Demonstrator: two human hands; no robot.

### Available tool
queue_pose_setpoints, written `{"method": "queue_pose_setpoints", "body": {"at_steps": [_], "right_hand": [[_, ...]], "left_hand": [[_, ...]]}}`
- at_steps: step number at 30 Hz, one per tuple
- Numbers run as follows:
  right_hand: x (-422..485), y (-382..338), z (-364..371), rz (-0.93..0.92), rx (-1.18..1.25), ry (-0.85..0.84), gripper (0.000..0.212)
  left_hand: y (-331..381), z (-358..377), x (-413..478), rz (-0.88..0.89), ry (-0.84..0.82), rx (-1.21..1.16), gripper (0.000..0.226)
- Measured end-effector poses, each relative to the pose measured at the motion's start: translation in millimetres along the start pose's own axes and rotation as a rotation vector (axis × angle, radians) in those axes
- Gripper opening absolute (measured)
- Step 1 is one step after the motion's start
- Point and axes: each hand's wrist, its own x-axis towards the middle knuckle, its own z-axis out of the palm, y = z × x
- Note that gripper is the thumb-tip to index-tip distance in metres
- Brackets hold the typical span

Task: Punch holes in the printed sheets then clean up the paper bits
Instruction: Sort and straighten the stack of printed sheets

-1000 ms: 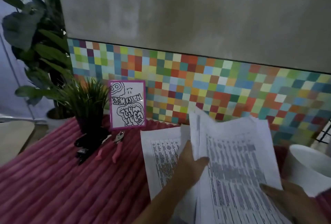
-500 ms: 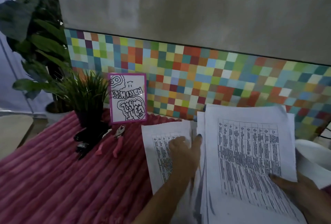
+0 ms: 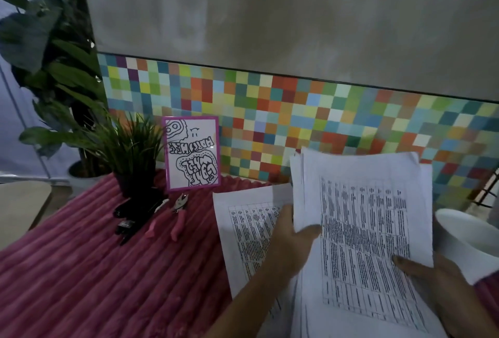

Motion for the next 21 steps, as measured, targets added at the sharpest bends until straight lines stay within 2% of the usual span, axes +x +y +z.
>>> {"method": "queue_pose_setpoints", "body": {"at_steps": [1, 5, 8, 9, 11, 14, 17, 19, 21], "right_hand": [[6, -10, 19, 0.036, -0.037, 0.010, 0.034], [5, -37, 49, 0.019, -0.037, -0.192, 0.040], [17, -42, 77, 0.028, -0.159, -0.269, 0.043], [23, -37, 85, 0.016, -0.233, -0.273, 0.045], [38, -18, 92, 0.000, -0.448, -0.203, 0.044], [55, 10, 91, 0.014, -0.640, -0.182, 0.046], [62, 26, 89, -0.016, -0.644, -0.149, 0.046], [60, 30, 90, -0.062, -0.651, -0.166, 0.047], [57, 31, 93, -0.092, -0.664, -0.210, 0.049]], "left_hand": [[3, -2, -3, 0.045, 0.038, 0.012, 0.032], [15, -23, -13, 0.044, 0.280, 0.109, 0.035], [6, -48, -11, -0.138, 0.457, 0.536, 0.056], [-1, -56, -9, -0.217, 0.483, 0.606, 0.063], [-3, -67, -7, -0.304, 0.493, 0.532, 0.068], [-5, -79, 2, -0.262, 0.514, 0.260, 0.072], [-12, -85, 17, -0.257, 0.548, 0.008, 0.054], [-14, -80, 20, -0.350, 0.441, 0.009, 0.036], [-12, -70, 18, -0.274, 0.346, 0.041, 0.023]]}}
